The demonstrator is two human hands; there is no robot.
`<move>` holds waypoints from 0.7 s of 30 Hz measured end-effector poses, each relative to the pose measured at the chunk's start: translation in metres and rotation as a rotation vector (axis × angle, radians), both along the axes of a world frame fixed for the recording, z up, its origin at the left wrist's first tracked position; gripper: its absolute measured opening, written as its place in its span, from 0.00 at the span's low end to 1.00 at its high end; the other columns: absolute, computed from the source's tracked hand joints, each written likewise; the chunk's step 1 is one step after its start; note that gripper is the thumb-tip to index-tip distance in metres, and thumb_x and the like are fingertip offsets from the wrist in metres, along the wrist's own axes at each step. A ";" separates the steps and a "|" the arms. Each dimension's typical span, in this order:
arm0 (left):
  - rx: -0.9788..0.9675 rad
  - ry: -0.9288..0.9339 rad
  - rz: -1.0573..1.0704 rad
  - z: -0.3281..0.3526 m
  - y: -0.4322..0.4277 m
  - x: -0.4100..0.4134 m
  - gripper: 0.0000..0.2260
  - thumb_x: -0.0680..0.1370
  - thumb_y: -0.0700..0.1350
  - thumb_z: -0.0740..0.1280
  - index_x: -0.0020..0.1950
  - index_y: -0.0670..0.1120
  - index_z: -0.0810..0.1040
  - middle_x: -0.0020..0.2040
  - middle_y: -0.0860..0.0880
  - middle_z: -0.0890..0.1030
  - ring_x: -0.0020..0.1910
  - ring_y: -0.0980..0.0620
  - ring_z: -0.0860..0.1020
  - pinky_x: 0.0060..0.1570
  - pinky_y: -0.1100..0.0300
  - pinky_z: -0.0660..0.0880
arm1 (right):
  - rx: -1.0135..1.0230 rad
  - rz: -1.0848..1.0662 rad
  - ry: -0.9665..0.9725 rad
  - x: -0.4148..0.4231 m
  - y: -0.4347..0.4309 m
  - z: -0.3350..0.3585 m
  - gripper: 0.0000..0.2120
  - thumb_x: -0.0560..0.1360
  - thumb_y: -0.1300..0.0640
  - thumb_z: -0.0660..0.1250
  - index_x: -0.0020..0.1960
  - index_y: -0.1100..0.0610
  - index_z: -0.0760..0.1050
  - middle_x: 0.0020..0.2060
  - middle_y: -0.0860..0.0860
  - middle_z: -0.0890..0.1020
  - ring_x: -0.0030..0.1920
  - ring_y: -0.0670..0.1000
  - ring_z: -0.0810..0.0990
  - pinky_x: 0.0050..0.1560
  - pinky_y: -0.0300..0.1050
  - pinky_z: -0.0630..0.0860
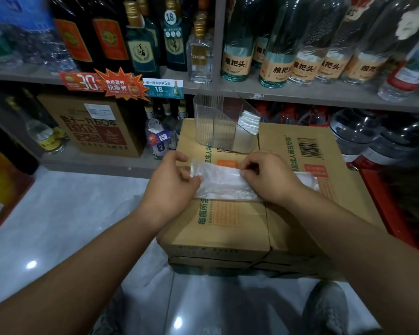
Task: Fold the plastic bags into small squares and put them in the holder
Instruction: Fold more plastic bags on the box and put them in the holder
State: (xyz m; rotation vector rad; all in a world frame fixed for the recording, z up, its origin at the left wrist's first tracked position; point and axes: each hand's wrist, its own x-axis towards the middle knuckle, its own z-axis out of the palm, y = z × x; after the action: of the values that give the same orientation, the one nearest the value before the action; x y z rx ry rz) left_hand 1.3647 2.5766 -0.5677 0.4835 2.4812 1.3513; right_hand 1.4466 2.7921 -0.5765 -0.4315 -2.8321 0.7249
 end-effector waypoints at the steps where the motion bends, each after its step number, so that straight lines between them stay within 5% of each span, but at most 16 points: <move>1: 0.021 -0.008 0.006 0.001 -0.001 -0.001 0.20 0.76 0.46 0.75 0.63 0.51 0.70 0.43 0.50 0.83 0.44 0.55 0.81 0.50 0.57 0.77 | -0.032 -0.002 0.006 0.000 0.000 -0.002 0.10 0.76 0.57 0.71 0.42 0.43 0.76 0.43 0.43 0.80 0.50 0.50 0.77 0.52 0.45 0.74; 4: -0.085 0.218 -0.027 0.001 -0.005 -0.001 0.26 0.73 0.47 0.77 0.67 0.51 0.71 0.60 0.52 0.75 0.60 0.51 0.76 0.63 0.51 0.74 | -0.103 -0.008 0.014 0.003 0.002 -0.004 0.10 0.76 0.59 0.72 0.43 0.44 0.79 0.44 0.42 0.82 0.51 0.49 0.78 0.56 0.46 0.75; 8: -0.312 0.603 -0.427 0.002 -0.003 0.009 0.29 0.80 0.57 0.67 0.79 0.52 0.64 0.81 0.51 0.59 0.81 0.51 0.53 0.78 0.48 0.50 | -0.069 0.042 -0.019 0.006 -0.001 -0.001 0.06 0.75 0.58 0.73 0.43 0.47 0.82 0.45 0.42 0.83 0.53 0.49 0.76 0.57 0.47 0.73; 11: -0.519 0.591 -0.631 -0.014 0.000 0.014 0.32 0.83 0.64 0.50 0.84 0.52 0.49 0.84 0.52 0.44 0.81 0.56 0.38 0.78 0.48 0.34 | -0.014 0.083 -0.030 0.010 -0.006 0.003 0.03 0.76 0.57 0.72 0.46 0.49 0.83 0.46 0.45 0.82 0.53 0.50 0.74 0.58 0.50 0.72; 14: -0.619 0.522 -0.664 -0.029 -0.002 0.015 0.33 0.83 0.65 0.43 0.84 0.50 0.41 0.83 0.51 0.39 0.80 0.56 0.34 0.77 0.47 0.31 | 0.166 0.039 -0.001 0.019 -0.023 0.007 0.11 0.80 0.52 0.67 0.61 0.50 0.81 0.59 0.48 0.81 0.62 0.54 0.72 0.64 0.52 0.68; 17: -0.681 0.527 -0.657 -0.034 -0.001 0.015 0.35 0.81 0.65 0.40 0.83 0.50 0.38 0.82 0.52 0.36 0.79 0.56 0.32 0.78 0.46 0.33 | 0.176 0.103 -0.165 0.033 -0.051 0.008 0.25 0.84 0.45 0.54 0.80 0.50 0.60 0.80 0.52 0.59 0.80 0.55 0.51 0.78 0.52 0.49; 19: -0.708 0.551 -0.650 -0.035 0.000 0.016 0.35 0.80 0.65 0.38 0.83 0.50 0.38 0.82 0.52 0.36 0.80 0.56 0.33 0.78 0.47 0.33 | 0.188 0.137 -0.342 0.044 -0.061 0.000 0.31 0.84 0.39 0.45 0.83 0.50 0.44 0.82 0.51 0.41 0.80 0.53 0.35 0.79 0.52 0.35; 21: -0.713 0.567 -0.644 -0.036 -0.001 0.016 0.35 0.80 0.65 0.38 0.83 0.49 0.38 0.82 0.52 0.36 0.80 0.56 0.33 0.78 0.46 0.33 | 0.227 0.117 -0.427 0.053 -0.059 -0.009 0.34 0.82 0.35 0.40 0.82 0.50 0.38 0.80 0.51 0.34 0.78 0.53 0.28 0.78 0.53 0.31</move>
State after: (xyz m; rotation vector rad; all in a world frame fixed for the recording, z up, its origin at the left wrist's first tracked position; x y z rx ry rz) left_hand 1.3811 2.5759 -0.6036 1.4412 2.5982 0.0577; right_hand 1.4999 2.7328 -0.5857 -0.4290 -3.3147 0.3530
